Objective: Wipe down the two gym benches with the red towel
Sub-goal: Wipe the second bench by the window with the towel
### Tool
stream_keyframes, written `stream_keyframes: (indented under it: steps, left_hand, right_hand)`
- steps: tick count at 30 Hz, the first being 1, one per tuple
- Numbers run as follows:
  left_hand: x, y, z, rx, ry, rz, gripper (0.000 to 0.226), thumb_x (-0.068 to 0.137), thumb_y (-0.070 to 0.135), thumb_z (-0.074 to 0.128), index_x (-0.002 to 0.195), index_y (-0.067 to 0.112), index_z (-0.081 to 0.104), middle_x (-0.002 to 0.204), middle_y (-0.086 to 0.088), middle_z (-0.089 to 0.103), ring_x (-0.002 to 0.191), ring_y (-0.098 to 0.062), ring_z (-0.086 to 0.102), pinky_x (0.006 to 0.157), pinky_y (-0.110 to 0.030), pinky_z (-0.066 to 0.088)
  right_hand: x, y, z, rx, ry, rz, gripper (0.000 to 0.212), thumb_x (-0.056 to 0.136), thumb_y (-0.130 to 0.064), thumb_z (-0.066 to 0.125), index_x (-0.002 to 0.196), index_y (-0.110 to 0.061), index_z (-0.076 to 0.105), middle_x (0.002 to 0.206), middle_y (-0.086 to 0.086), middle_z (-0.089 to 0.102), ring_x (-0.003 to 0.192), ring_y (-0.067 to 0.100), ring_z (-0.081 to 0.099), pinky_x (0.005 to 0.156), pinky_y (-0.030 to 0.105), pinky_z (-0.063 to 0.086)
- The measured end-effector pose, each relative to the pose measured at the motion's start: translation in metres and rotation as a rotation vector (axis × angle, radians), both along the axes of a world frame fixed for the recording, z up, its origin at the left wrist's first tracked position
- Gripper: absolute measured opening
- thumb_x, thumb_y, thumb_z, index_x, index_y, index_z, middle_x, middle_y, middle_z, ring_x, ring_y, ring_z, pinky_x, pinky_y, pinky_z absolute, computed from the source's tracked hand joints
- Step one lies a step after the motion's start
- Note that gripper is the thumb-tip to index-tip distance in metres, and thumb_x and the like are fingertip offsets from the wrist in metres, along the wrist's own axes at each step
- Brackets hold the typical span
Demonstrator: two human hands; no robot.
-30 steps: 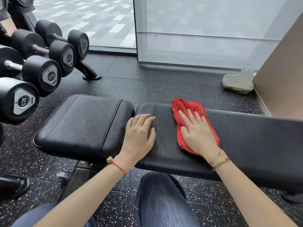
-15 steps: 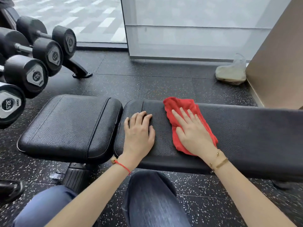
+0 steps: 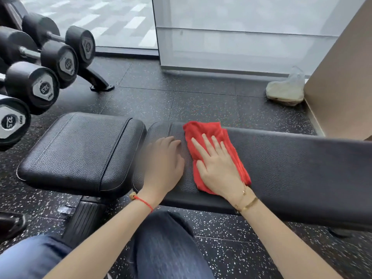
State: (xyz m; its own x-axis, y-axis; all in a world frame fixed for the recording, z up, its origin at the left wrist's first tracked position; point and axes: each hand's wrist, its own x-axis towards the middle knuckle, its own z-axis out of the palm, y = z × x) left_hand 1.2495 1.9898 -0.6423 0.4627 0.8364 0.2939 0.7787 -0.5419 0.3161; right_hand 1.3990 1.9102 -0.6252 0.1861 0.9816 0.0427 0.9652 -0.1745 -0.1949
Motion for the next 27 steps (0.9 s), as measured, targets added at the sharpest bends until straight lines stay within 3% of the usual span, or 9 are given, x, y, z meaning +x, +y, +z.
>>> stream_keyframes:
  steps: [5, 11, 15, 20, 27]
  left_hand:
    - [-0.002, -0.002, -0.001, -0.002, 0.019, -0.013, 0.042, 0.092, 0.028, 0.049, 0.132, 0.018, 0.057, 0.143, -0.001, 0.052, 0.135, -0.023, 0.044, 0.116, -0.05, 0.025]
    - [-0.001, -0.006, 0.001, -0.028, 0.056, -0.021, 0.045, 0.095, 0.027, 0.05, 0.139, 0.017, 0.051, 0.149, -0.003, 0.047, 0.141, -0.025, 0.037, 0.12, -0.051, 0.018]
    - [0.0, -0.006, 0.0, -0.026, 0.035, -0.016, 0.045, 0.094, 0.026, 0.051, 0.138, 0.017, 0.052, 0.149, -0.004, 0.047, 0.141, -0.025, 0.037, 0.12, -0.051, 0.019]
    - [0.0, -0.005, -0.001, -0.022, 0.015, -0.018, 0.044, 0.093, 0.025, 0.052, 0.137, 0.017, 0.054, 0.148, -0.004, 0.048, 0.14, -0.025, 0.039, 0.119, -0.051, 0.021]
    - [-0.002, -0.003, -0.002, -0.019, 0.0, -0.028, 0.044, 0.094, 0.027, 0.048, 0.137, 0.018, 0.053, 0.148, -0.003, 0.048, 0.14, -0.024, 0.038, 0.12, -0.051, 0.021]
  right_hand:
    - [0.037, -0.053, -0.002, -0.004, 0.031, -0.085, 0.061, 0.093, -0.035, 0.029, 0.153, -0.036, 0.018, 0.163, -0.003, 0.014, 0.151, 0.021, 0.009, 0.123, 0.036, 0.002]
    - [0.095, -0.004, 0.003, -0.068, 0.009, -0.399, 0.059, 0.099, -0.028, 0.034, 0.155, -0.031, 0.015, 0.163, 0.007, 0.011, 0.15, 0.03, 0.009, 0.122, 0.043, 0.002]
    - [0.055, 0.023, 0.005, -0.052, 0.028, -0.248, 0.06, 0.098, -0.031, 0.036, 0.155, -0.03, 0.015, 0.163, 0.008, 0.01, 0.15, 0.03, 0.008, 0.122, 0.044, 0.002]
    - [0.001, -0.014, -0.001, 0.006, 0.005, 0.02, 0.062, 0.095, -0.033, 0.038, 0.154, -0.034, 0.017, 0.163, 0.002, 0.012, 0.15, 0.025, 0.009, 0.123, 0.041, 0.003]
    - [0.044, -0.044, -0.001, 0.021, 0.023, -0.02, 0.062, 0.097, -0.029, 0.042, 0.154, -0.035, 0.017, 0.163, -0.001, 0.013, 0.151, 0.023, 0.009, 0.123, 0.037, 0.003]
